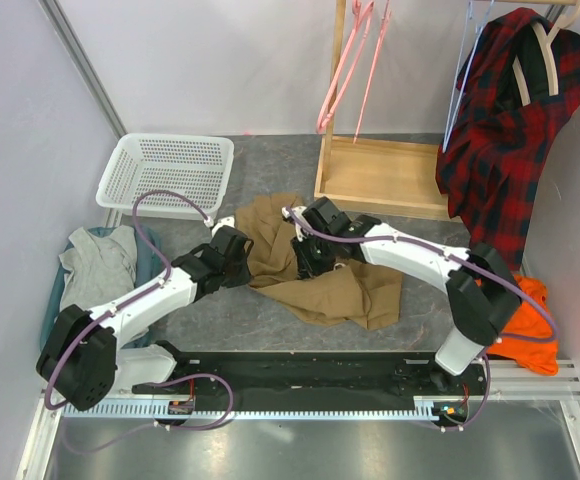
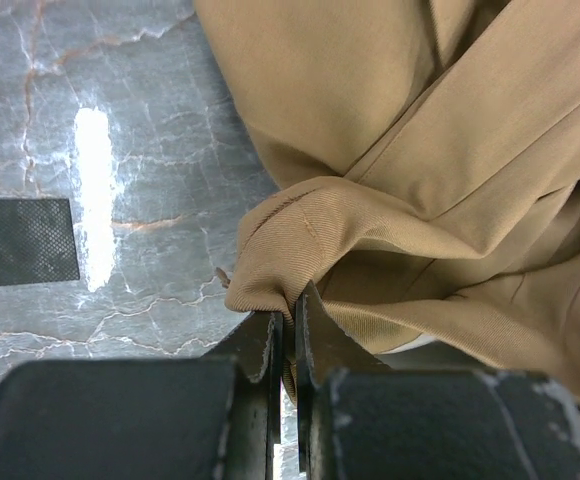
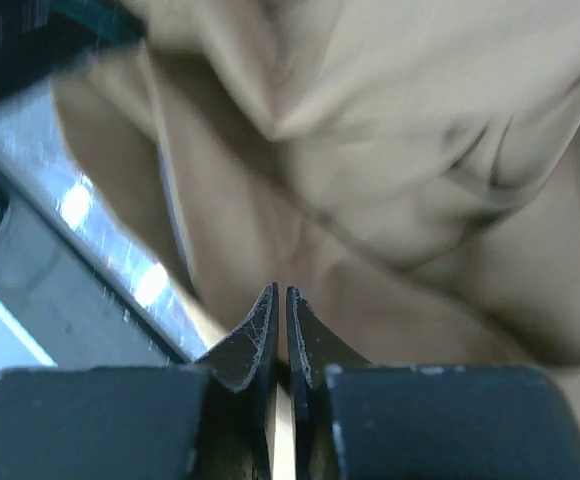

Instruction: Place the skirt on the hanger

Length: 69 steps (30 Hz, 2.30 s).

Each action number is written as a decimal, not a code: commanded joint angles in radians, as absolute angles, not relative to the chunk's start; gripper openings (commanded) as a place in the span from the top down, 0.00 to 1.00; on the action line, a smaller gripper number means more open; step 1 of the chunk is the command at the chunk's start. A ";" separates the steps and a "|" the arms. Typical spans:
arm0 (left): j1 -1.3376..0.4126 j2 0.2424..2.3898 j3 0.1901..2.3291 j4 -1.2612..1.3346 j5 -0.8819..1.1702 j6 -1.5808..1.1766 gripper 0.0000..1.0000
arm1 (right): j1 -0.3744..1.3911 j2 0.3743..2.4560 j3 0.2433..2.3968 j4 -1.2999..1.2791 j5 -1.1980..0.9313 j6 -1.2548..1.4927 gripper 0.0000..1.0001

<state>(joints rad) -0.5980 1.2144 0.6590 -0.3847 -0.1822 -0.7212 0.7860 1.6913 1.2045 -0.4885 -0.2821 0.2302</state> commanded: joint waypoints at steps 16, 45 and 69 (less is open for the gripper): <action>-0.607 1.247 0.847 -0.411 -0.253 -0.707 0.98 | 1.005 1.296 0.690 -0.441 -0.181 0.524 0.91; -0.623 1.170 0.776 -0.425 -0.199 -0.715 0.98 | 1.206 1.474 0.862 -0.328 0.184 0.426 0.29; -0.623 1.100 0.753 -0.508 -0.268 -0.729 0.98 | 1.184 1.313 0.770 -0.489 0.472 0.572 0.41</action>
